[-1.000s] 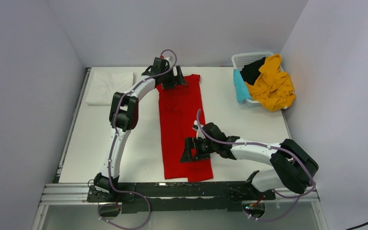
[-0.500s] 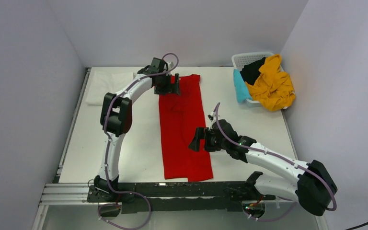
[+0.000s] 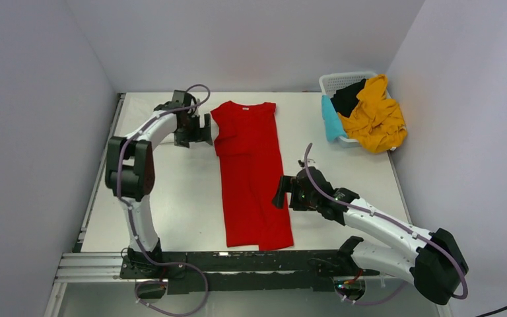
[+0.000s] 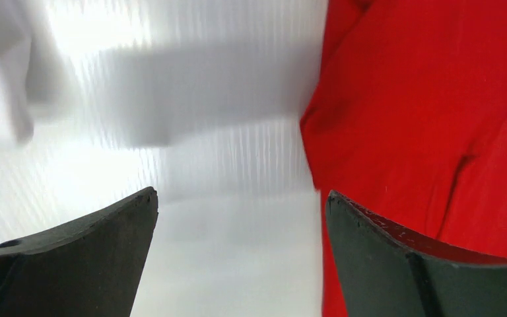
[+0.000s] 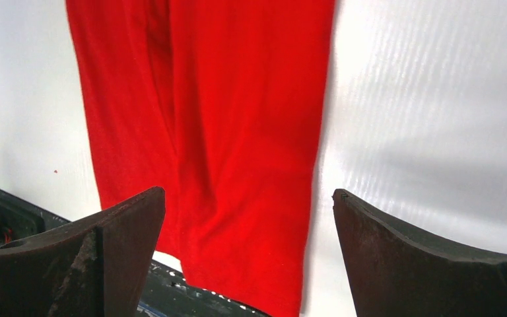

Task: Fold and stack the t-shirts
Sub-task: Rotate the tshirt 90 degrees, then grab the bottom of the folded rectangular tshirt with both arms

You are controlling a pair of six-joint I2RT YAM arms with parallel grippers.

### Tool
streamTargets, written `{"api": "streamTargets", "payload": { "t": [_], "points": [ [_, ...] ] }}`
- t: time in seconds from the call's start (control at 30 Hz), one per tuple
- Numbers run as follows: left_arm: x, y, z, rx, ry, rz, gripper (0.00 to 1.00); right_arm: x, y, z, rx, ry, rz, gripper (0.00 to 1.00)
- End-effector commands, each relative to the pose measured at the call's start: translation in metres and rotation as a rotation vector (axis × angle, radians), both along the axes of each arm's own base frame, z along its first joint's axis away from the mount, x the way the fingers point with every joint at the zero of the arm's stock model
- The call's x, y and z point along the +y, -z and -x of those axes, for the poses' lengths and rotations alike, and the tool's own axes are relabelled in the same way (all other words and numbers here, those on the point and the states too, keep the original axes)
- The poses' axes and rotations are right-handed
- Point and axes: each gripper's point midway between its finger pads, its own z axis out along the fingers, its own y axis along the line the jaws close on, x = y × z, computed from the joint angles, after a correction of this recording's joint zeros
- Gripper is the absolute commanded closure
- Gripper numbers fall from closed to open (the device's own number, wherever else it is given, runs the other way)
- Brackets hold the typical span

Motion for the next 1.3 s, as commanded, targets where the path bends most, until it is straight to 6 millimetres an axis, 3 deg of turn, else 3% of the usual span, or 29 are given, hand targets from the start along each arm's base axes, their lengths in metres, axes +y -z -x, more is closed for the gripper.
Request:
{"api": "streamTargets", "payload": {
  "t": [0.0,0.07,0.23,0.43,0.57,0.83,0.97,1.1,1.2,1.27],
  "points": [
    [-0.007,-0.038,0.037,-0.076,-0.067,0.086,0.01,-0.016,0.01,0.009,0.05,0.056,0.036,0.0],
    [-0.024,-0.038,0.066,-0.089,-0.061,0.186,0.01,-0.016,0.019,0.022,0.11,0.033,0.037,0.0],
    [-0.065,-0.024,0.161,-0.029,-0.004,0.248,0.01,-0.024,0.035,0.049,0.204,0.003,0.035,0.0],
    [-0.085,0.01,0.281,0.17,0.097,0.203,0.02,-0.013,0.03,0.077,0.282,-0.068,-0.074,0.06],
    [-0.095,0.018,0.331,0.247,0.151,0.23,0.08,-0.011,0.042,0.098,0.374,-0.095,-0.114,0.16],
    [-0.114,0.037,0.361,0.33,0.226,0.24,0.38,-0.012,0.059,0.108,0.434,-0.101,-0.111,0.35],
    [-0.118,0.046,0.368,0.381,0.208,0.227,0.54,-0.013,0.064,0.11,0.456,-0.095,-0.104,0.52],
    [-0.116,0.046,0.356,0.321,0.193,0.193,0.69,-0.012,0.067,0.107,0.44,-0.076,-0.119,0.82],
    [-0.127,0.04,0.35,0.286,0.212,0.239,0.95,-0.008,0.061,0.1,0.411,-0.071,-0.129,0.9],
    [-0.13,0.035,0.347,0.267,0.227,0.244,1.0,-0.007,0.055,0.094,0.388,-0.061,-0.135,0.97]
  ]
}}
